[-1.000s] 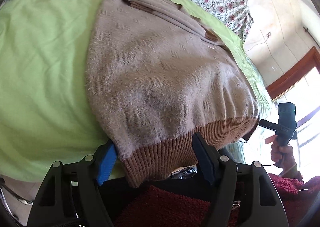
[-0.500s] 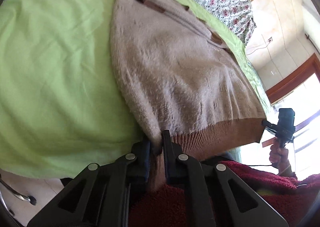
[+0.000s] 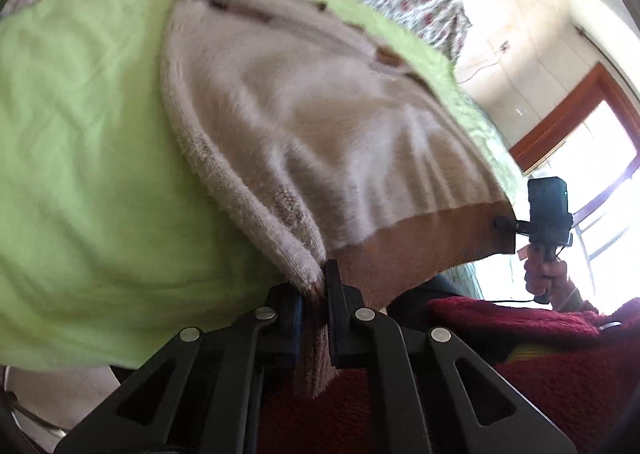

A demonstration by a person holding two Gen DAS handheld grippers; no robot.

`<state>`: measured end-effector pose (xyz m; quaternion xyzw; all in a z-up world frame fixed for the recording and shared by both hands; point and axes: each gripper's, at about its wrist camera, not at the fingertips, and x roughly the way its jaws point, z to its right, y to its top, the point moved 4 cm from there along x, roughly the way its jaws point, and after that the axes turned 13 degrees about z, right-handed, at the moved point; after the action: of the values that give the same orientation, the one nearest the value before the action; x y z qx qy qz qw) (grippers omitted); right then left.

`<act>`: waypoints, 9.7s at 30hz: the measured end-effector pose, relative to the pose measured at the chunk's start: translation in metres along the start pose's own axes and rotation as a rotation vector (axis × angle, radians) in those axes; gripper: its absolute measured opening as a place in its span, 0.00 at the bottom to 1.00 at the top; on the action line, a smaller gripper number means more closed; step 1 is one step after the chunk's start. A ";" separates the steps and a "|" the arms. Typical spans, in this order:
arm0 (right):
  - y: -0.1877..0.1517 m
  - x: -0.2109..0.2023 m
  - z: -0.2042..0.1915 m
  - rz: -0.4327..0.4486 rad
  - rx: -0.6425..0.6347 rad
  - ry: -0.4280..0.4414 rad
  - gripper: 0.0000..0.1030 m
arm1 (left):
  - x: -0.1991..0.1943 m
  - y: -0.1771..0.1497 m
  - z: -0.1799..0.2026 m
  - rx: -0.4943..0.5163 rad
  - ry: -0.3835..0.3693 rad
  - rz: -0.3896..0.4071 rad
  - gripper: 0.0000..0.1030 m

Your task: Fold small clothes

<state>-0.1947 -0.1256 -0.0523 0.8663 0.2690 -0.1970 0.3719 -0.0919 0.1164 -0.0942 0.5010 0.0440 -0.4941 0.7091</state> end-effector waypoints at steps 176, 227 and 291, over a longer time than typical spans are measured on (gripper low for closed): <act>0.356 0.198 0.116 -0.027 -0.095 -0.176 0.17 | 0.339 0.245 0.187 0.245 0.023 0.131 0.08; 0.306 0.171 0.171 -0.025 0.121 -0.228 0.44 | 0.371 0.280 0.038 -0.192 -0.079 -0.082 0.61; 0.238 0.203 0.002 0.149 -0.019 -0.171 0.36 | 0.076 0.216 -0.055 0.057 0.309 0.195 0.66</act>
<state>0.1087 -0.2003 -0.0352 0.8605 0.1732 -0.2394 0.4151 0.1319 0.1098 -0.0195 0.5927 0.0896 -0.3411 0.7241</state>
